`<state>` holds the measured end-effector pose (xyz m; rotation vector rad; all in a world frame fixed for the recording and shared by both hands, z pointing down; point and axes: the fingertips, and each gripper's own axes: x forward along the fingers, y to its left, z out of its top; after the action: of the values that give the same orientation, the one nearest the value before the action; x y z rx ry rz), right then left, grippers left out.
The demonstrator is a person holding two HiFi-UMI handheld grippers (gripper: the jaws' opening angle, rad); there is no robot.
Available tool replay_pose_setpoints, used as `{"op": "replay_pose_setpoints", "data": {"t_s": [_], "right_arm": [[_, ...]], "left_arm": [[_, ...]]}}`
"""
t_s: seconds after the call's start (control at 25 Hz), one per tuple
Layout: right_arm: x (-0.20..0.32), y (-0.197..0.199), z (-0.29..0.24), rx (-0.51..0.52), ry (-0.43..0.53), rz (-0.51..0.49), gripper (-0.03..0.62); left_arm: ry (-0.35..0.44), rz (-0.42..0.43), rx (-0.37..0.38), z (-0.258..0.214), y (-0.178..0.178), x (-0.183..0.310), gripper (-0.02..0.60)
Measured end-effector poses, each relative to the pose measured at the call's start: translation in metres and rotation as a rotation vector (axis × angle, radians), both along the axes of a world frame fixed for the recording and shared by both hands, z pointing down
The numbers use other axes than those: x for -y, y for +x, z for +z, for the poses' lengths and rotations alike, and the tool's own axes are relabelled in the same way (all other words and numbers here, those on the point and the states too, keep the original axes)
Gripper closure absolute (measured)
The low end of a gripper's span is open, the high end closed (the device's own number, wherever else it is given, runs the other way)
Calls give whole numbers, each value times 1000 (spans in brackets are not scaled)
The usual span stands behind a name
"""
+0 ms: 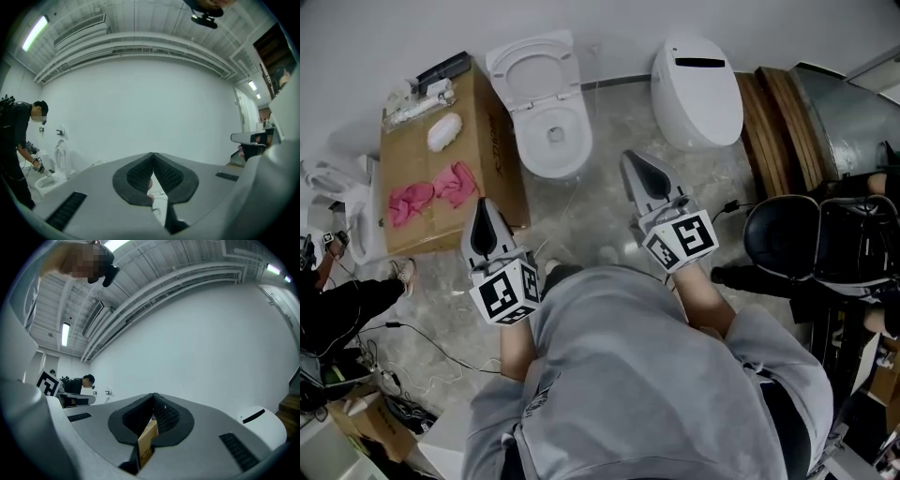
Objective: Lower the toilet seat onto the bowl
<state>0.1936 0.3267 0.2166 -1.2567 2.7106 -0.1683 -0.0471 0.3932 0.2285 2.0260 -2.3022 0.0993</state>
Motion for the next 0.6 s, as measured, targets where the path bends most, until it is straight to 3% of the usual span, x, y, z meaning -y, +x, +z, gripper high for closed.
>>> {"op": "replay_pose_setpoints", "data": {"t_s": [0.28,0.6], "right_arm": [[14,4,10,4,-17,0,595],[32,-15,14,-6,-11,20,595]], "left_arm": [[-18,-25,9,7,1,0,581],[-5,6,2,10,-13,24,581]]}}
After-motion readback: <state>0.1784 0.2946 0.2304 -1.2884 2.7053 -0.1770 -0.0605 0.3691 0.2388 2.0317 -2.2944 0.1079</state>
